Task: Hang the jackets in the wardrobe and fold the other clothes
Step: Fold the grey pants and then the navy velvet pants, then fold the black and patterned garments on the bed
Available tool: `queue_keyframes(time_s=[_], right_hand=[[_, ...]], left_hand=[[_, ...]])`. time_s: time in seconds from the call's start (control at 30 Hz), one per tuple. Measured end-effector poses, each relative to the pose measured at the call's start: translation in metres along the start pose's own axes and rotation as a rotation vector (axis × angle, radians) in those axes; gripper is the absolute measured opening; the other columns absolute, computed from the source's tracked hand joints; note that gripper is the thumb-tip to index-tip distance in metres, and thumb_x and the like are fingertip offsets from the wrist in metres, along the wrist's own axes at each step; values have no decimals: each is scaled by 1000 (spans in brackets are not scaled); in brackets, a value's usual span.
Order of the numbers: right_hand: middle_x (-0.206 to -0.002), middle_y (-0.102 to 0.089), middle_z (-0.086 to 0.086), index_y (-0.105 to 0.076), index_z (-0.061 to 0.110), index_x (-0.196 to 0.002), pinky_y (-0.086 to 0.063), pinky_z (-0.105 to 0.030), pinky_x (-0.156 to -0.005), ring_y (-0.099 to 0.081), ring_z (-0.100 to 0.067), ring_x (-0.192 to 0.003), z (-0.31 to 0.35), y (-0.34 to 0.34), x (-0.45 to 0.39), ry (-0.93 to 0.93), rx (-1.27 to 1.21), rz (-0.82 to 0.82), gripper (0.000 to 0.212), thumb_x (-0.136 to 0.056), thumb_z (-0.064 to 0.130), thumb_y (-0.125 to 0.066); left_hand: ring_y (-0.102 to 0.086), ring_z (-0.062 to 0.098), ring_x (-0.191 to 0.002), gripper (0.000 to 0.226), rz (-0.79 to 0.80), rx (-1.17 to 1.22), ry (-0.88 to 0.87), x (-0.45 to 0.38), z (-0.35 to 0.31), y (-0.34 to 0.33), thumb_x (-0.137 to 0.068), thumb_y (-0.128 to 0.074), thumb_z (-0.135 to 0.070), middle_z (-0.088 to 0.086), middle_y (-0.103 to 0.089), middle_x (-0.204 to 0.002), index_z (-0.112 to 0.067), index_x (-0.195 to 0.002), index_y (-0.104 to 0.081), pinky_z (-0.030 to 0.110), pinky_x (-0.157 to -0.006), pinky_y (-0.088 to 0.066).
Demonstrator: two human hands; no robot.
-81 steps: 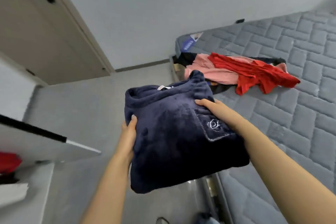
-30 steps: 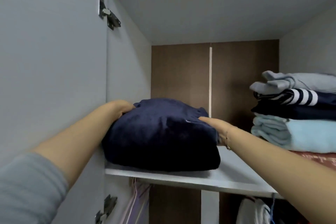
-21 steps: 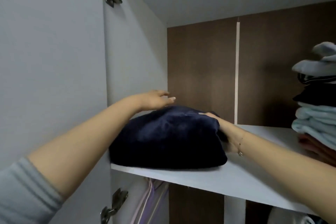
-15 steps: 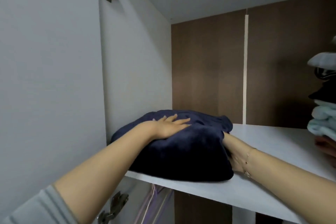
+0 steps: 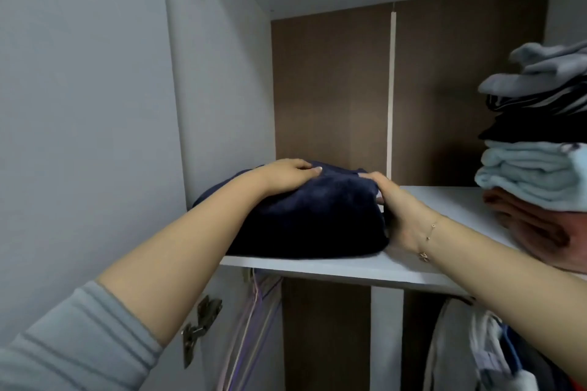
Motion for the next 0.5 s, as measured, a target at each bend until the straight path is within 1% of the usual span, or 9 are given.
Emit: queue_keyframes(time_s=[0.03,0.07,0.1,0.17,0.27,0.33,0.37,0.43,0.5], right_hand=[[-88,-72,-9,-66,14,-96,-58,-34,-58,-69,-27,-83,-5,4,6,-37,-40,-30,34,-84,46,-62],[-98,-69,-13,-66,14,-101,-59,-36,-59,-66,-31,-92,-10,4,16,-79,-90,-56,37,-81,45,-66],[-105,-66,-16,-64,13,-107,-58,-36,-56,-63,-34,-96,-16,3,22,-103,-132,-68,39,-81,42,-67],[-105,-62,-17,-59,9,-113,-55,-29,-50,-63,-31,-93,-22,3,35,-89,-155,-116,37,-87,36,-64],[-95,-61,-15,-58,5,-102,-53,-25,-48,-61,-26,-85,-27,2,57,-27,-165,-204,20,-96,23,-51],[-100,-60,-15,-57,7,-101,-53,-31,-59,-60,-24,-88,-31,5,77,-15,-143,-259,15,-95,17,-48],[-106,-60,-15,-57,9,-101,-51,-33,-65,-60,-25,-93,-33,8,90,-16,-111,-287,14,-94,16,-48],[-113,-59,-15,-59,11,-102,-50,-34,-72,-59,-26,-101,-33,14,120,8,-71,-317,14,-92,17,-52],[-114,-61,-11,-61,12,-109,-53,-34,-80,-61,-25,-103,-26,23,157,93,43,-367,18,-94,18,-52]], left_hand=[[-40,18,-138,58,25,74,-58,0,-3,-3,-90,-37,-70,-6,-47,-147,-35,-133,-56,40,-117,-22],[-36,18,-140,63,94,76,-93,8,-10,-9,-85,-37,-76,-6,-45,-149,-39,-133,-55,44,-118,-19],[-23,19,-147,72,149,2,-115,13,-15,-17,-81,-33,-81,-6,-34,-156,-42,-141,-46,50,-120,-10],[1,21,-151,85,181,-255,-114,17,-15,-32,-79,-25,-86,-8,-9,-163,-42,-152,-21,59,-117,3],[5,27,-150,85,182,-378,-67,22,-18,-32,-82,-24,-84,-5,-1,-164,-41,-154,-12,64,-115,2],[-1,33,-150,84,152,-351,-8,32,-26,-24,-84,-30,-81,0,-6,-164,-38,-154,-17,67,-114,2],[-10,35,-148,79,84,-306,18,38,-31,-19,-85,-36,-78,3,-15,-162,-37,-152,-25,67,-114,-1],[-35,32,-138,54,-134,-124,-17,53,-49,-12,-91,-52,-55,3,-42,-150,-34,-140,-46,59,-115,-19],[-50,24,-125,40,-245,148,-162,74,-80,-14,-91,-58,-33,-1,-55,-137,-31,-130,-56,44,-108,-37]])
Point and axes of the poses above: each hand's wrist, its own x-axis away from the middle knuckle, its own y-axis out of the back of the hand, z = x × y, the point moved 7 cm from there along -x, towards the middle knuckle
